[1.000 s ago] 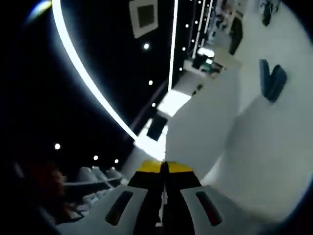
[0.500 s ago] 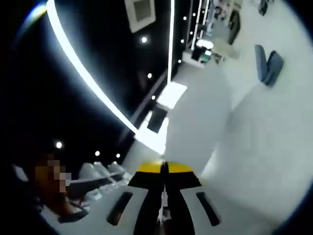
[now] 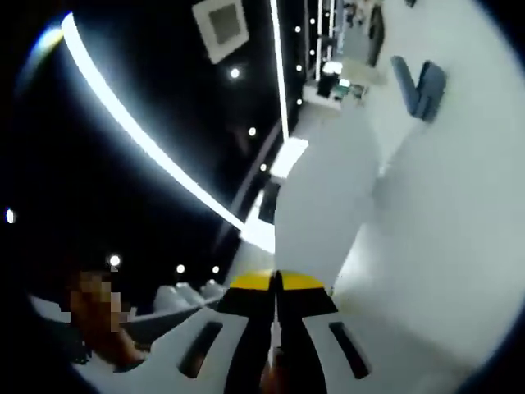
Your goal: Pick up the paper insert the paper into the punch align the paper edges press the punch to punch holes
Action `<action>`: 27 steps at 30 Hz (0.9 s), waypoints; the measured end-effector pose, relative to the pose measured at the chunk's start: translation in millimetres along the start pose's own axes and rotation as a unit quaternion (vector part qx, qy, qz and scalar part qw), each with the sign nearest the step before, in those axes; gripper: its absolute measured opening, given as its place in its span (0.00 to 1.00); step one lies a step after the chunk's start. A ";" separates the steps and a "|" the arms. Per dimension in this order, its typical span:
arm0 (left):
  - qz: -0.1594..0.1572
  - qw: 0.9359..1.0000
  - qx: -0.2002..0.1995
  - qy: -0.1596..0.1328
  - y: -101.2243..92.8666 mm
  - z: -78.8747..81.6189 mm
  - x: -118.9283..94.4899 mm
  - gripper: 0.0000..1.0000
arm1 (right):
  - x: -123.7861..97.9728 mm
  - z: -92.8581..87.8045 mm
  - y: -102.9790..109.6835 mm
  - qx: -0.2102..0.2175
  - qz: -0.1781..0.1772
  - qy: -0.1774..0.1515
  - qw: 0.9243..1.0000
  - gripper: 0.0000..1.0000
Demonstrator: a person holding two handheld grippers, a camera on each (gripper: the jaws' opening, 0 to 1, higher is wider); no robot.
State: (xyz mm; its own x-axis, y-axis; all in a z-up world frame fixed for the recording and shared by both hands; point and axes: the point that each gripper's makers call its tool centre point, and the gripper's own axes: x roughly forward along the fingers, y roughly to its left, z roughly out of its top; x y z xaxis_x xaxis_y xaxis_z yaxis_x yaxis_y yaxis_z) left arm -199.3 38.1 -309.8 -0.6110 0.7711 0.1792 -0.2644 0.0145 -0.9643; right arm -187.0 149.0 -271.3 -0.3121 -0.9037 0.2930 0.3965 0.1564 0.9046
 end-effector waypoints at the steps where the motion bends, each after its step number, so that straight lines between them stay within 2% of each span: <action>1: 0.000 1.000 -0.004 0.007 0.2 -2.3 2.9 0.59 | 3.2 -0.6 3.9 0.000 0.007 0.000 1.000 0.04; 8: 0.005 1.000 -0.005 0.018 2.1 -9.8 12.3 0.61 | 15.0 5.9 40.8 -0.005 0.071 -0.009 0.997 0.04; 11: 0.006 1.000 -0.010 0.022 3.0 -13.4 13.6 0.61 | 18.0 7.8 48.4 -0.008 0.084 -0.010 0.996 0.04; 13: 0.005 0.999 -0.025 0.020 2.8 -15.7 14.4 0.63 | 17.8 7.1 51.9 -0.005 0.093 -0.008 0.996 0.04; 15: -0.013 0.998 -0.053 0.014 -1.1 -17.0 17.3 0.65 | 16.8 6.3 52.7 -0.004 0.095 -0.008 0.995 0.04; 18: -0.018 0.998 -0.065 0.015 1.1 -18.8 19.7 0.61 | 13.4 9.7 62.3 -0.002 0.113 -0.019 0.993 0.04; 19: -0.019 0.998 -0.066 0.014 0.5 -19.1 20.0 0.61 | 13.9 9.5 63.3 -0.007 0.110 -0.016 0.994 0.04; 22: -0.022 0.997 -0.071 0.005 -0.4 -15.0 19.1 0.60 | 10.0 4.4 43.4 -0.013 0.066 0.001 0.998 0.04; 24: -0.019 0.998 -0.067 -0.001 0.6 -11.5 17.5 0.56 | 1.0 1.9 22.8 -0.013 0.028 0.007 0.999 0.04; 27: -0.015 0.998 -0.061 -0.001 2.5 -9.6 17.8 0.52 | -6.5 -1.1 6.7 -0.007 0.005 0.014 1.000 0.04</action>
State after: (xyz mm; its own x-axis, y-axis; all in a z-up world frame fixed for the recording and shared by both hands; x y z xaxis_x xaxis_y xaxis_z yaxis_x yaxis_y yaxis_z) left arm -203.7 57.9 -310.9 -0.6050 0.7682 0.2093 -0.1906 0.1156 -0.9749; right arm -181.4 155.5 -267.4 -0.2840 -0.9129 0.2933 0.4111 0.1604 0.8974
